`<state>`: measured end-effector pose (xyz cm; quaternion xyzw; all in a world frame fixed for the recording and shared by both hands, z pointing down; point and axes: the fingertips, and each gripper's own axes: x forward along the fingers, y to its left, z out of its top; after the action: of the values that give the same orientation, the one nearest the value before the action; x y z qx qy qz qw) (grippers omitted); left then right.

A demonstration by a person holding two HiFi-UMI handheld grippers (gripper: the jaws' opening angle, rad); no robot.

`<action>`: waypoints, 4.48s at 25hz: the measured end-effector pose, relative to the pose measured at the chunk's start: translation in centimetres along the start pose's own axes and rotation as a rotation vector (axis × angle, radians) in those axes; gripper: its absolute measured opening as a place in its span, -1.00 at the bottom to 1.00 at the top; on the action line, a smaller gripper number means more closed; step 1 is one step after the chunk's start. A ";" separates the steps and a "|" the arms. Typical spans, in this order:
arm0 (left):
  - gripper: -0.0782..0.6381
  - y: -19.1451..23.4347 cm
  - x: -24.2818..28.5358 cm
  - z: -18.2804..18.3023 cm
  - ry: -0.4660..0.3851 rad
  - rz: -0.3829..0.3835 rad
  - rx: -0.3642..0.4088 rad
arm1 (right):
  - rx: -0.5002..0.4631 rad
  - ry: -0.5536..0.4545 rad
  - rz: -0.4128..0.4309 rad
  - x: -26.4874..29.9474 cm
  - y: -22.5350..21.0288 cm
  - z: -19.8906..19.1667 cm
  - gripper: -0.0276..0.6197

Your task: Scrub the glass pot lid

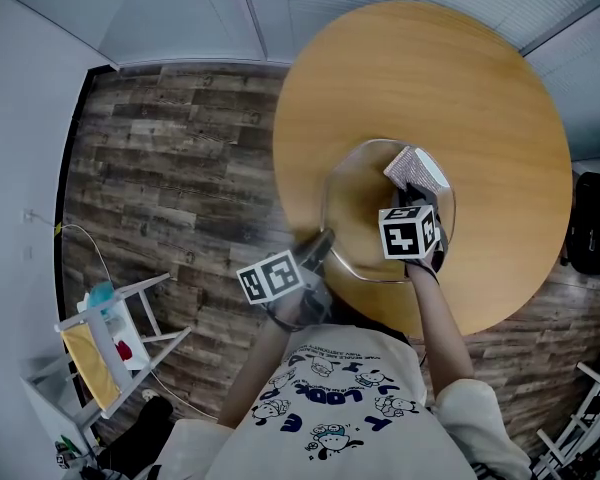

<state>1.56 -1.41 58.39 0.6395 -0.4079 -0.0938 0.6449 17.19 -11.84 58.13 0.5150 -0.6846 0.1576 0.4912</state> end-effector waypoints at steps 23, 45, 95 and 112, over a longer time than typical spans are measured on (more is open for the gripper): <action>-0.58 0.0 0.0 -0.2 -0.001 -0.010 -0.023 | 0.058 0.079 -0.016 -0.8 -1.9 -2.5 -0.68; -0.58 0.0 0.4 0.1 -0.005 0.003 -0.073 | 0.032 0.158 0.016 -1.8 -1.1 -4.9 -0.69; -0.58 1.0 0.5 0.0 -0.038 0.030 -0.152 | 0.037 0.227 0.119 -5.0 2.8 -8.4 -0.68; -0.58 1.2 0.4 0.0 -0.045 0.031 -0.175 | 0.061 0.246 0.178 -5.7 4.5 -8.6 -0.68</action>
<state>1.37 -1.49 59.63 0.5718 -0.4227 -0.1335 0.6903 17.67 -0.57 58.68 0.4439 -0.6572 0.2829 0.5395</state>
